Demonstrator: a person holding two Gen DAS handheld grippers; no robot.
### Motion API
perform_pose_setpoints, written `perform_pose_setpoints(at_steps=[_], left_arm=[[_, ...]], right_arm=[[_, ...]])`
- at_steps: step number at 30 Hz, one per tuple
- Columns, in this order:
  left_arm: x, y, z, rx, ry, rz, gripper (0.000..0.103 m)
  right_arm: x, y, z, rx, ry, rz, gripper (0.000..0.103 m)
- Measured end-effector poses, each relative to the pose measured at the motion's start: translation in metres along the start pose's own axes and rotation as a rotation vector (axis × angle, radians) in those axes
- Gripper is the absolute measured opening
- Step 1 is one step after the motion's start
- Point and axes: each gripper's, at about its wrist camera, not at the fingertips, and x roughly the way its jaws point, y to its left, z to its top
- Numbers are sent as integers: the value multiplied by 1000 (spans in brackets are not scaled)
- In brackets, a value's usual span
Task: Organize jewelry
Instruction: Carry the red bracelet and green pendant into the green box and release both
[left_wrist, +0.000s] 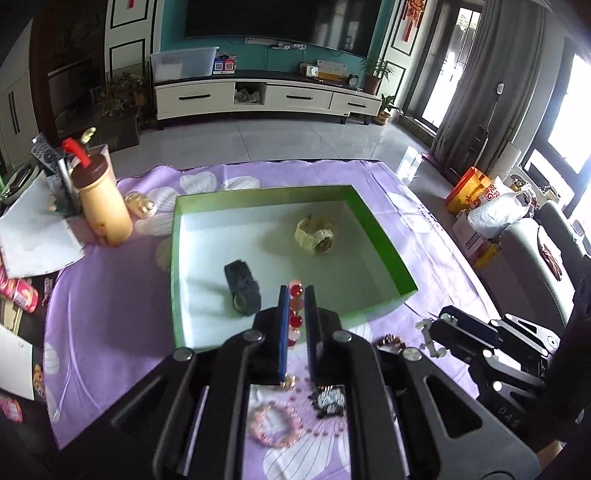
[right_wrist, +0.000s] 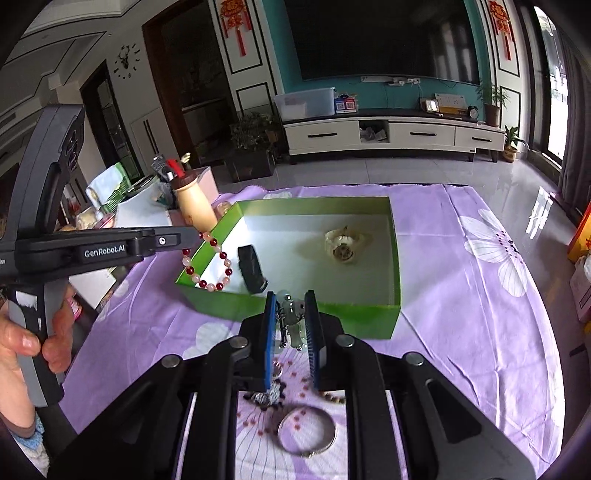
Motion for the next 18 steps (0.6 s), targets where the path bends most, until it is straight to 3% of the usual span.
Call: perform_pose_setpoints(at_steps=[18], left_arm=[[123,-8,31,-40,174,64,8]], right_arm=[[105,-36,26,78,121,-23,15]])
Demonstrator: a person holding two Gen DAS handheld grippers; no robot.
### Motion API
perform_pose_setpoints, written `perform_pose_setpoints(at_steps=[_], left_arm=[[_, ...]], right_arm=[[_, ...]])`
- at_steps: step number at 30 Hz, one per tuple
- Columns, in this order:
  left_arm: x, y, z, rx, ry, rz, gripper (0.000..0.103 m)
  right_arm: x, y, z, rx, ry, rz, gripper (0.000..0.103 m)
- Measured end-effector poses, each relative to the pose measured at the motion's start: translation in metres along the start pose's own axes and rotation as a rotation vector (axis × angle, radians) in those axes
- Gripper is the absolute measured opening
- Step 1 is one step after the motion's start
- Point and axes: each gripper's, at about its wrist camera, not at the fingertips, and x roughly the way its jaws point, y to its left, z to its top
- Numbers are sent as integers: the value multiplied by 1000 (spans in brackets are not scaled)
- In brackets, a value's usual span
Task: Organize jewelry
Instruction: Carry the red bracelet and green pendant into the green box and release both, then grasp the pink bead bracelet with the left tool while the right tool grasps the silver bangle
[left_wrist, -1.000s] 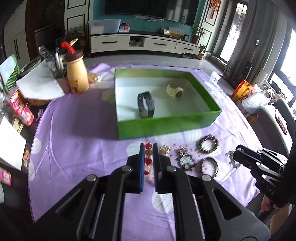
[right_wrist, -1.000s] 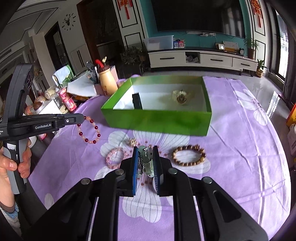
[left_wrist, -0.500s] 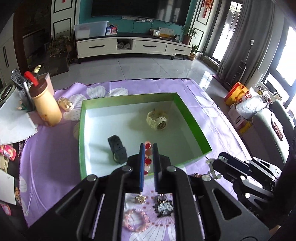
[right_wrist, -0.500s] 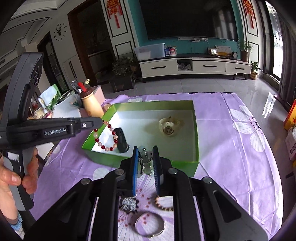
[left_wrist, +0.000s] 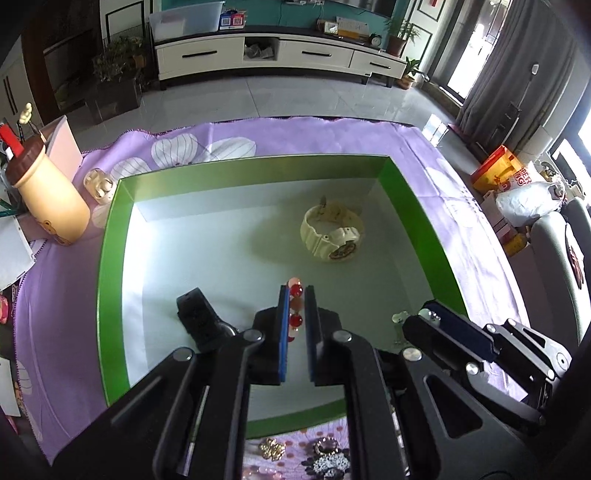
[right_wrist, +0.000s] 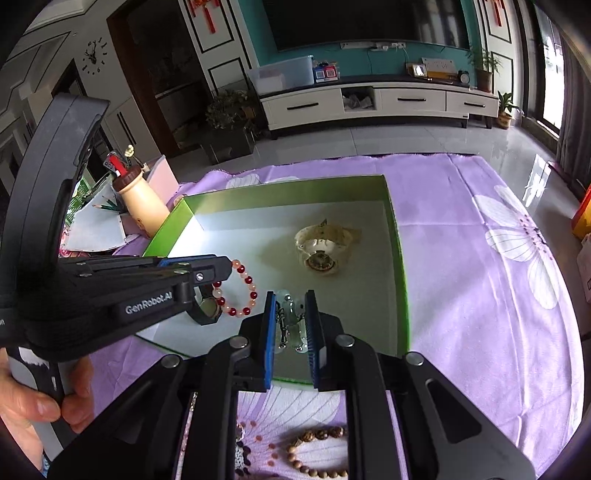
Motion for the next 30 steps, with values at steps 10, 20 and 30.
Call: perform_pose_setpoints(at_steps=[10,20,30], left_arm=[[17,-12,4,33,38,41,22],[-32,-13,-7,58,-71,61,62],[-92,17,-73,29,-84,66,66]], right_arm=[[10,-16,-3,59,22,9,31],[-36,-27,-22,55,-34,14,36],[-75,-24,-66,20,-5,14,36]])
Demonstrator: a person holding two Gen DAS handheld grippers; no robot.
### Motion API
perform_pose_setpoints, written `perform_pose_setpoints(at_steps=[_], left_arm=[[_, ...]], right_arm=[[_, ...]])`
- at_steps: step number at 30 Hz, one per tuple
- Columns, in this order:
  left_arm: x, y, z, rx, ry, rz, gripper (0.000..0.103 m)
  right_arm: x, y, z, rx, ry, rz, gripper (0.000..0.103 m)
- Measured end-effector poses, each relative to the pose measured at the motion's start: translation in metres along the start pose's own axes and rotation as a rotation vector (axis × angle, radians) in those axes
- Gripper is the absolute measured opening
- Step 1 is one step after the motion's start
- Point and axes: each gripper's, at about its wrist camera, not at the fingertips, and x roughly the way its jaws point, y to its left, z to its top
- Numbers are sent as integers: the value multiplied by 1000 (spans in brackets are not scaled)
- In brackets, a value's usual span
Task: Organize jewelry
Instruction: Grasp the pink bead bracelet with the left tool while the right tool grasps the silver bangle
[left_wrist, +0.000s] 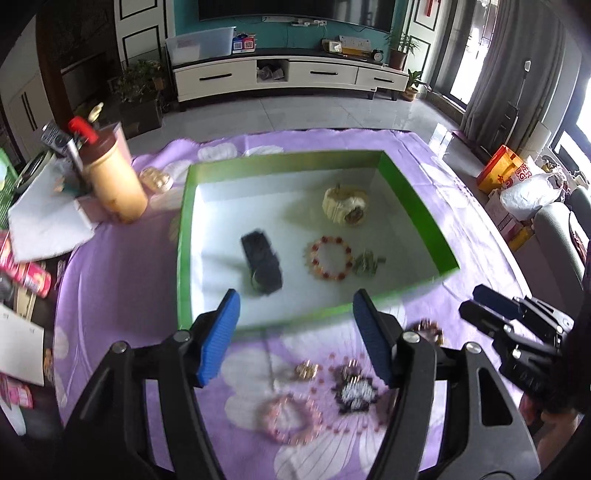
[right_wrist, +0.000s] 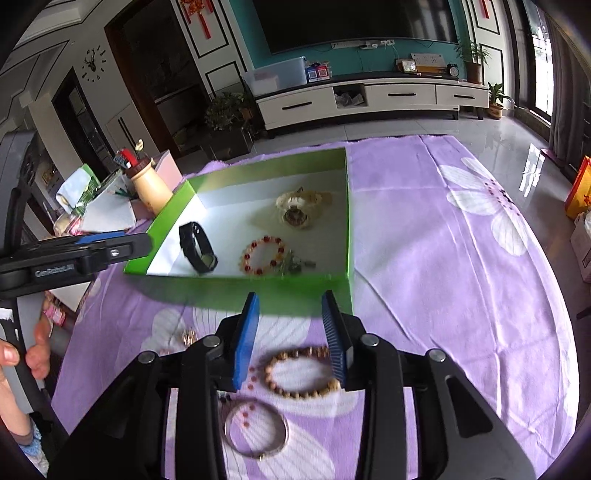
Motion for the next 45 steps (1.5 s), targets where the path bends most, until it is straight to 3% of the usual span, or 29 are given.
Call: perform_pose_setpoints(at_steps=[12,15,18,23,32,36,40,45], left_arm=[[21,42,-101,-95,172,23,69],[32,46,-112,-121,204,15,63],[40,41,-117,-99,215,40,52],[50,32,-115,-64,201,74,48],[53,19,-110,7,198,91,28],[53,10,-109,29,208,61,9],[52,12,-109,6,198,37,8],[47,20,-108,-40,190,3,7]], right_arm=[[-11,7,-73,-11,117,5,36],[-5,12,-87,-15,142,-5,36],[1,16,-96,-23,150,-21,36],[11,19,-101,-39,154,-38,35],[27,27,-95,-84,161,-77,35],[35,34,-90,-131,163,-140,19],[37,34,-89,-138,156,-168,3],[28,31,-90,-116,129,-166,3]])
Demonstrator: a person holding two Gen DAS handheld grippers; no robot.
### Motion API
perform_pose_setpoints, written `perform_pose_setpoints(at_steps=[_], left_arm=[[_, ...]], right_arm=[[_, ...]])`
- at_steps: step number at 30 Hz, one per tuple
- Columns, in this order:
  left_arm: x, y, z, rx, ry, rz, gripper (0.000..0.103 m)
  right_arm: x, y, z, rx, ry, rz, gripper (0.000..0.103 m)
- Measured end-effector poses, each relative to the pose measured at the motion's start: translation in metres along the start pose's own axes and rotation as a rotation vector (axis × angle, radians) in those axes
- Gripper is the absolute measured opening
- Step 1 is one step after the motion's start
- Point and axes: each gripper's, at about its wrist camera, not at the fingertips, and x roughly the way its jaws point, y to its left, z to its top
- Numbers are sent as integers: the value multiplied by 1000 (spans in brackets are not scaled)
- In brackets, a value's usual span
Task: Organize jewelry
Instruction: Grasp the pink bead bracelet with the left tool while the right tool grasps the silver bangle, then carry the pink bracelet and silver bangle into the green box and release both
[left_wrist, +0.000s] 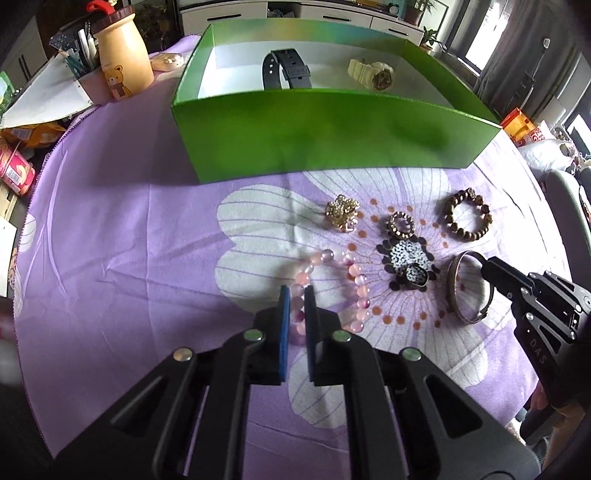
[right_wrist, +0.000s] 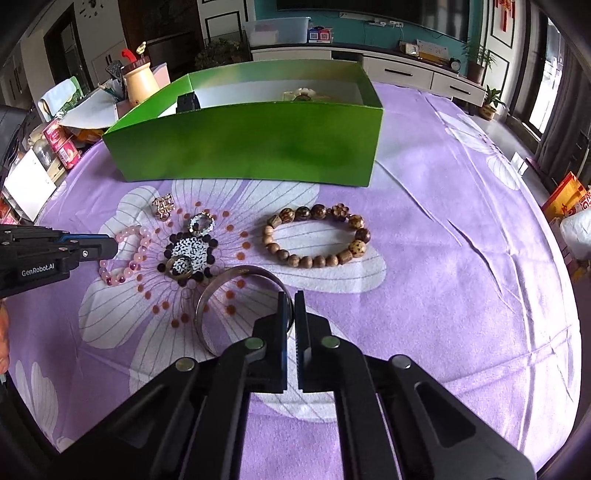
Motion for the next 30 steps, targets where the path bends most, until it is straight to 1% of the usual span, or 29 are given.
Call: perform_pose_setpoints(at_steps=[7,13,17,21,30], left_arm=[[-34,-1,5,-2,-74,-28,7],[-57,-4,14,8,-114,-48,7],[-67,-5,20,5,-130,-56,7],[-75,-6,28,10,-145,-46,7],[-87,-9,50,10,-171,-70,7]], right_arm=[[-33,-5,3,-7,-79,-12,3],[-55,-8,12,-15,-130,-19,3],[-62,-6,16,-20,-149,-19,3],[-66,-4,17,-22,-160,-19,3],[-68,-5,28,-17,-181,-12,3]])
